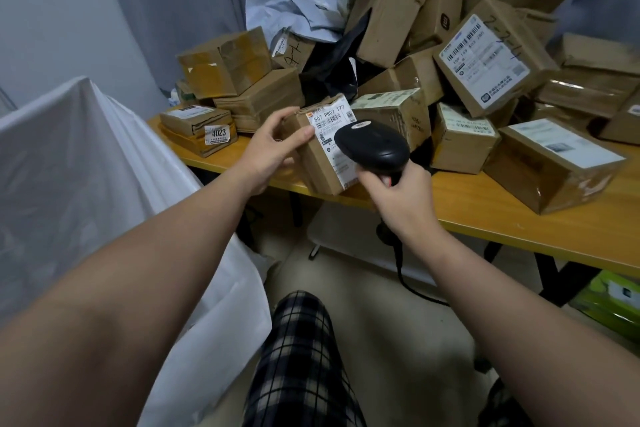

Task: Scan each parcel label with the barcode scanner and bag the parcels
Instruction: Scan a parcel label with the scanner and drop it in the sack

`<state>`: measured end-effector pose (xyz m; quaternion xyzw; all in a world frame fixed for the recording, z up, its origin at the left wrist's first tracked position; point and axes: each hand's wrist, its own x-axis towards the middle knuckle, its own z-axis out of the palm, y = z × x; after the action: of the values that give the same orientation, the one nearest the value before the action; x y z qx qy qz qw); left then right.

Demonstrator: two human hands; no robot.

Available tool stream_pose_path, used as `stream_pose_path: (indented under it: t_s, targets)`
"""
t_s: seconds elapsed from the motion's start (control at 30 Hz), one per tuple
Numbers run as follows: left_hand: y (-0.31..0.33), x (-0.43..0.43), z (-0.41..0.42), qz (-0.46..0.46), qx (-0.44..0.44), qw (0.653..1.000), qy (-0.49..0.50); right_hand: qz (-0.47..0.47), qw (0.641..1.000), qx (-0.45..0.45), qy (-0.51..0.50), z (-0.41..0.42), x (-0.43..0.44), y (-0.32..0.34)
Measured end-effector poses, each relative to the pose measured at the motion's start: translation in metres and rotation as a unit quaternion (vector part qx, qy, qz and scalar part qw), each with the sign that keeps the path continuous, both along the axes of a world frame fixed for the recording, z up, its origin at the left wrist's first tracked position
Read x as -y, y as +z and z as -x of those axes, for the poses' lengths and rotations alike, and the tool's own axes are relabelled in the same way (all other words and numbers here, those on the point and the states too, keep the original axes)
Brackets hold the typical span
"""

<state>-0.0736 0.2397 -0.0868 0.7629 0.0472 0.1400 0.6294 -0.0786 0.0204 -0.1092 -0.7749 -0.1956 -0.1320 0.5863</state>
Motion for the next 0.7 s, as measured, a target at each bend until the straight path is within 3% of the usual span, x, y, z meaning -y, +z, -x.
stream_pose_path:
  t_s: [0.13, 0.7]
  targets:
    - [0.0, 0.0, 0.003, 0.037, -0.008, 0.999, -0.009, -0.012, 0.999, -0.028, 0.011, 0.0, 0.006, 0.001]
    - [-0.002, 0.008, 0.003, 0.084, -0.008, 0.996, -0.021, -0.008, 1.0, -0.005, 0.019, 0.01, 0.022, -0.009]
